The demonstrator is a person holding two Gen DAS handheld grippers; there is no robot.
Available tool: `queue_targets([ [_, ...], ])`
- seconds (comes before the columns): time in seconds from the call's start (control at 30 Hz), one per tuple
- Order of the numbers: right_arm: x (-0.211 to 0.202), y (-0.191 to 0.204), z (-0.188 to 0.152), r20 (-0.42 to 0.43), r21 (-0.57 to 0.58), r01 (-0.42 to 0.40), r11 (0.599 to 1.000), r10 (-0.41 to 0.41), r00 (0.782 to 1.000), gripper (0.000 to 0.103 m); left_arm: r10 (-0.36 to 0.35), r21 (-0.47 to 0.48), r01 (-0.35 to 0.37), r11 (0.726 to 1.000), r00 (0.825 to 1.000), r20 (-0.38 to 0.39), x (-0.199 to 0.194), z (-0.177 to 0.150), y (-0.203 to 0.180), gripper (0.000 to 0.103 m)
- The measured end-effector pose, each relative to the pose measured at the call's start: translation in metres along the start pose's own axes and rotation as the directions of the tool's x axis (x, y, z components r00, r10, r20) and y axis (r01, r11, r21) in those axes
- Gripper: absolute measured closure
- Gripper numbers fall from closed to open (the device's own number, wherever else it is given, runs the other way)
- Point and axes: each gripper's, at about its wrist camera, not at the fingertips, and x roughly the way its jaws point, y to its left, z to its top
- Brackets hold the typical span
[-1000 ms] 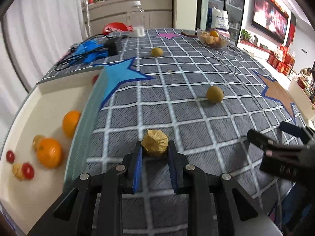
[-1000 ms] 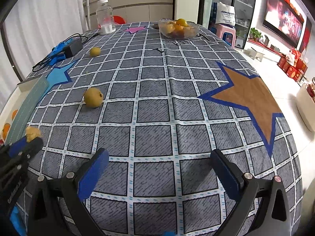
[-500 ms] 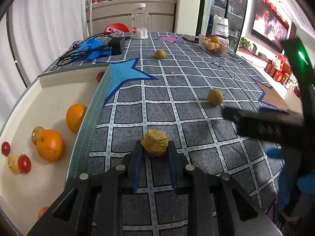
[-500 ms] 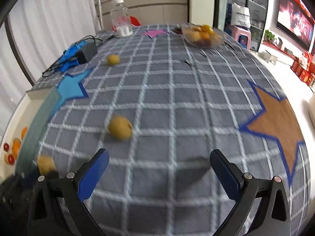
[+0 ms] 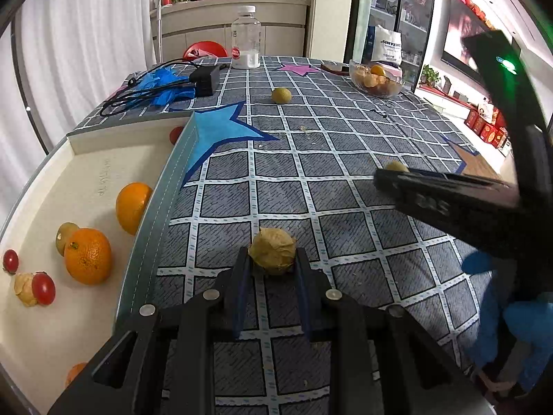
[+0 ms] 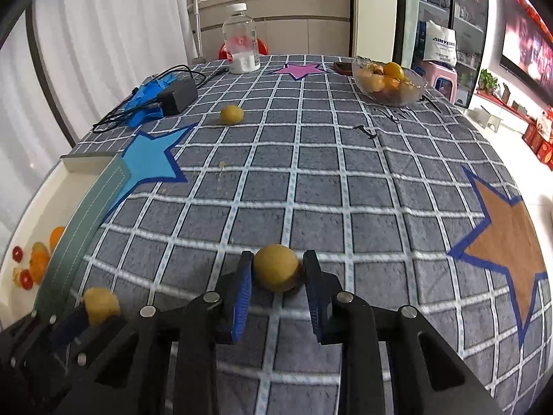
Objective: Organize fruits
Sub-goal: 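Grasp a small yellow round fruit with the right tool while the left tool holds the physalis, then carry the physalis and the yellow fruit over the white tray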
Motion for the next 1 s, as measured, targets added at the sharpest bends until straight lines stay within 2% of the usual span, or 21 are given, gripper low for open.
queue_targets([
  [0.5,-0.028,-0.022,-0.034,-0.005,0.044,-0.052,0.998,0.053,0.999,0.073,0.003,0.003,-0.003,1.000,1.000,0.000,0.000,0.000,0.000,0.077],
  [0.87,-0.032,-0.026,-0.037,-0.002,0.051,-0.071,0.996,0.072,0.997,0.073,0.008,0.008,-0.008,1.000,1.000,-0.001,0.000,0.000,0.000,0.076],
  [1.0,-0.034,-0.026,-0.038,-0.006,0.050,-0.078,0.996,0.078,0.997,0.073,-0.022,-0.014,0.022,1.000,1.000,0.001,0.000,0.000,0.004,0.077],
])
